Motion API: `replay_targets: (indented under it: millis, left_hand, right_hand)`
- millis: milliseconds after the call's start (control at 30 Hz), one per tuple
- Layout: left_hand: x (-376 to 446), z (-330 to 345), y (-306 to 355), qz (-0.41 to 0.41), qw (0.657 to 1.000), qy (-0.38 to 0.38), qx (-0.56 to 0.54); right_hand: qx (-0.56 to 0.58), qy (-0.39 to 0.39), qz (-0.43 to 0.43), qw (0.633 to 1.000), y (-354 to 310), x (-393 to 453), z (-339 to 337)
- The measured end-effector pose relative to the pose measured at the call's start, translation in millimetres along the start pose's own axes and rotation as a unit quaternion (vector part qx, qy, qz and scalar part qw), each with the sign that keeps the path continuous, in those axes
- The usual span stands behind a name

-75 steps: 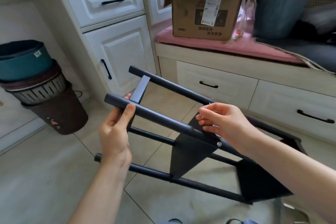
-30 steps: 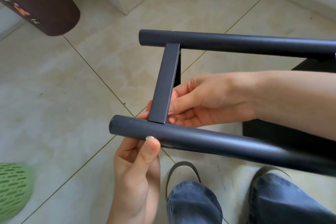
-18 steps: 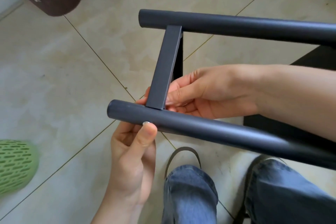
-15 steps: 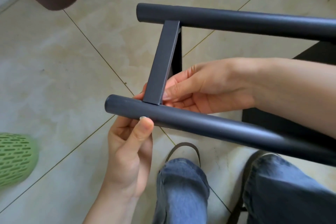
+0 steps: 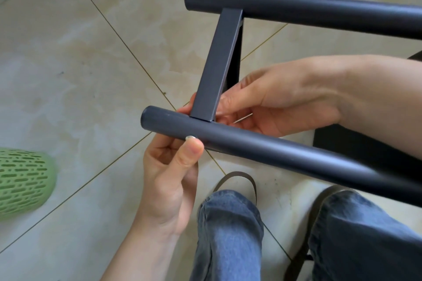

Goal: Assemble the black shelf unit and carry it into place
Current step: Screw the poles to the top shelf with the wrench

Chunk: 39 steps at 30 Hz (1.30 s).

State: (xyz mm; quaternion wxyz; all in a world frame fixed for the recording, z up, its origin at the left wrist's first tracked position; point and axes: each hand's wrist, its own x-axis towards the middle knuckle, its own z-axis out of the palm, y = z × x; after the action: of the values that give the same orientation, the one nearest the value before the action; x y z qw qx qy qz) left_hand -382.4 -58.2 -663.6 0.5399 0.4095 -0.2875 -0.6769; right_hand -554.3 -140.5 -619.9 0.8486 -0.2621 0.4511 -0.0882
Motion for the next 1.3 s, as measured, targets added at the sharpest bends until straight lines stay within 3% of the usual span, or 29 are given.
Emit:
replay_targets:
  millis: [667, 900, 1300]
  left_hand:
    - [1, 2, -1, -0.008, 1.000, 0.000, -0.014]
    - [2, 1, -1, -0.002, 1.000, 0.004, -0.007]
    - [3, 3, 1, -0.004, 1.000, -0.005, -0.013]
  right_hand:
    - [-0.009, -0.018, 0.048, 0.999, 1, 4, 3]
    - [0.016, -0.007, -0.008, 1.000, 1, 5, 2]
    - [-0.064, -0.018, 0.038, 0.997, -2, 4, -3]
